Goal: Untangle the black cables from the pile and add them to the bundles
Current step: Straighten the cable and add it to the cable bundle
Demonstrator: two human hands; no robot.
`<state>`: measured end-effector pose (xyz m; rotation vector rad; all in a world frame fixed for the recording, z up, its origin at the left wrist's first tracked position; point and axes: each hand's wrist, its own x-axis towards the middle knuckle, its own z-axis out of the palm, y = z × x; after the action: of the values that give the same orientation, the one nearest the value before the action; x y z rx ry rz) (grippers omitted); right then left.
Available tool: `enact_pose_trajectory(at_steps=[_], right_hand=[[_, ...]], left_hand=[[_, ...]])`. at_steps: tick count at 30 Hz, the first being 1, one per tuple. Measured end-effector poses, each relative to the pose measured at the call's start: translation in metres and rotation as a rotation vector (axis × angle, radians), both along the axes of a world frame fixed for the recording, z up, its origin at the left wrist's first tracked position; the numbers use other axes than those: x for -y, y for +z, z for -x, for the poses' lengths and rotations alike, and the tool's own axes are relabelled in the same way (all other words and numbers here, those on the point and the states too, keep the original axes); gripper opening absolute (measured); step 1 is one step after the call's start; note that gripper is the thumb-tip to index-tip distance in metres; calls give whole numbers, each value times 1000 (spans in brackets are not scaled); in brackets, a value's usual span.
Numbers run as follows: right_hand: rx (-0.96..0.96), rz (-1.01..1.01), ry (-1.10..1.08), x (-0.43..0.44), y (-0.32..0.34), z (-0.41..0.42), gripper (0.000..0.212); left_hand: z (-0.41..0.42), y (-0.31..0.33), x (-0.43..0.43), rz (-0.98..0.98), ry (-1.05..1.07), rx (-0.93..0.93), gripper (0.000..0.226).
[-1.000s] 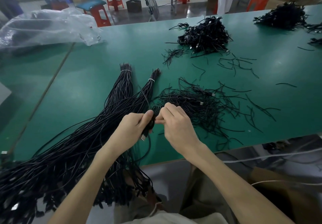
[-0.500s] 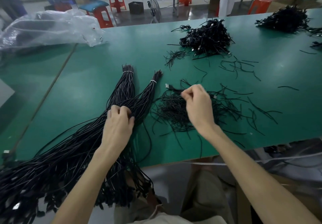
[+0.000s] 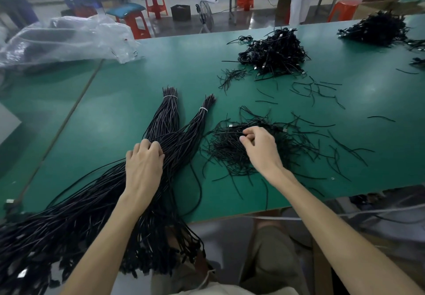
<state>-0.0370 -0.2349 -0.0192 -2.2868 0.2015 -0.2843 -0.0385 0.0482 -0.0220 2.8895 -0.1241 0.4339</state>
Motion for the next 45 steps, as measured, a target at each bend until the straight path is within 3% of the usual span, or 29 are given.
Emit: enact_pose_trajectory(at_steps=[4, 7, 10, 11, 14, 16, 19, 22, 27, 32, 35, 38, 42, 45], right_hand=[[114, 132, 255, -28, 0, 14, 30], [244, 336, 502, -56, 2, 22, 51], [243, 450, 620, -78, -3, 22, 68], [227, 481, 636, -81, -5, 21, 62], [236, 597, 655, -70, -4, 16, 23], [241, 538, 594, -59, -3, 17, 12], [214, 258, 425, -46, -3, 26, 17], [194, 21, 326, -47, -6, 38, 22], [195, -114, 215, -54, -15, 40, 22], [43, -158, 205, -49, -26, 28, 25], [-16, -160, 279, -51, -33, 35, 25], [-22, -63, 400, -57, -36, 42, 23], [64, 138, 522, -64, -42, 44, 21], [136, 194, 522, -63, -48, 44, 20]], left_hand=[[13, 14, 14, 75, -89, 14, 9], [23, 18, 34, 109, -226, -109, 6], [19, 16, 42, 232, -259, -176, 13], [14, 16, 40, 302, -245, -212, 7], [3, 9, 25, 368, -253, -350, 31], [2, 3, 12, 374, -275, -397, 40], [5, -5, -8, 448, -291, -405, 52], [6, -9, -19, 457, -328, -287, 45], [3, -1, -32, 519, -276, -152, 32], [-3, -6, -33, 439, -262, -244, 14], [-12, -12, -15, 426, -305, -137, 14], [-40, -9, 13, 348, -285, -102, 32], [-85, -4, 64, -27, -294, -418, 78], [-100, -21, 93, -215, -297, -427, 74]])
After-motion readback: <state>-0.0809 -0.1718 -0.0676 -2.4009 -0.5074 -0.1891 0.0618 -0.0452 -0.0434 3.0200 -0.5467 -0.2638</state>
